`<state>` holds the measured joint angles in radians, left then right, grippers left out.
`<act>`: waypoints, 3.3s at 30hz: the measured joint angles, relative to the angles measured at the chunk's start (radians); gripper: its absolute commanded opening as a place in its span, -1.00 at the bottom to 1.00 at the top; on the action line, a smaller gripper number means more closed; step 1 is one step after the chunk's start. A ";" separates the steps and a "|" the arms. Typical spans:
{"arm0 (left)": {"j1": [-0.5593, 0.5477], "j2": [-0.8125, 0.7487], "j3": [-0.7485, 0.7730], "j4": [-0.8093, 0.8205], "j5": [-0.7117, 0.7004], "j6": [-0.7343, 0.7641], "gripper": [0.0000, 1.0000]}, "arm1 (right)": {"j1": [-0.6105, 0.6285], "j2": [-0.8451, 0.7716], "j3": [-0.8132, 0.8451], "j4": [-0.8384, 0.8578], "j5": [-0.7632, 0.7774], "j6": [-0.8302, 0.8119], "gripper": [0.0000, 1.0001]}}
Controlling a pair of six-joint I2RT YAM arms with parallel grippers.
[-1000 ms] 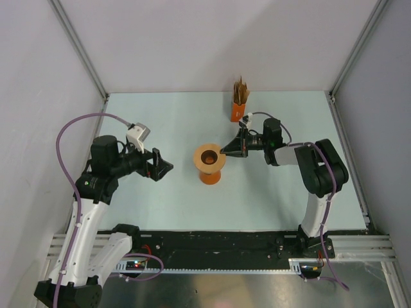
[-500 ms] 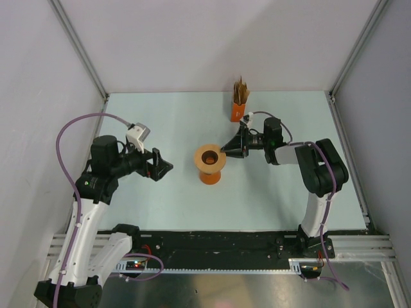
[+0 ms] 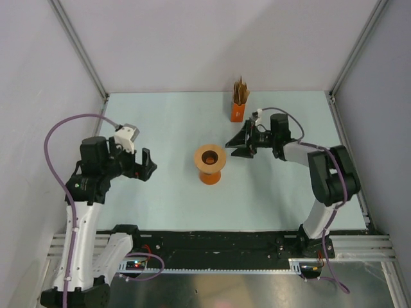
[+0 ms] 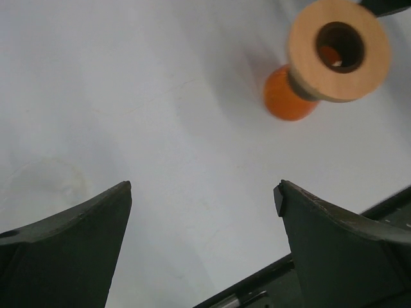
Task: Place the coffee filter in the dripper
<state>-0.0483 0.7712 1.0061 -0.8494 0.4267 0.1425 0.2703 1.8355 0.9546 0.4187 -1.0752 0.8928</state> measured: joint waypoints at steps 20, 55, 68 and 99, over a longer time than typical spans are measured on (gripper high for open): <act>0.694 0.348 0.032 -0.124 -0.032 0.136 0.78 | -0.129 -0.367 0.052 -0.535 0.091 -0.469 0.99; 0.623 0.708 -0.045 0.231 -0.026 -0.020 -0.98 | -0.141 -0.322 0.052 -0.564 0.072 -0.501 0.99; 0.199 0.303 0.128 0.111 -0.138 -0.103 -1.00 | -0.148 -0.354 0.052 -0.593 0.098 -0.551 0.99; -0.533 0.722 0.465 0.046 -0.155 -0.444 -1.00 | 0.008 -0.579 0.054 -0.808 0.323 -0.932 0.99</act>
<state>-0.5816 1.4933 1.4712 -0.8036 0.2714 -0.3016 0.2779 1.2568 1.0088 -0.3893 -0.7521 -0.0387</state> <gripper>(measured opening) 0.018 0.993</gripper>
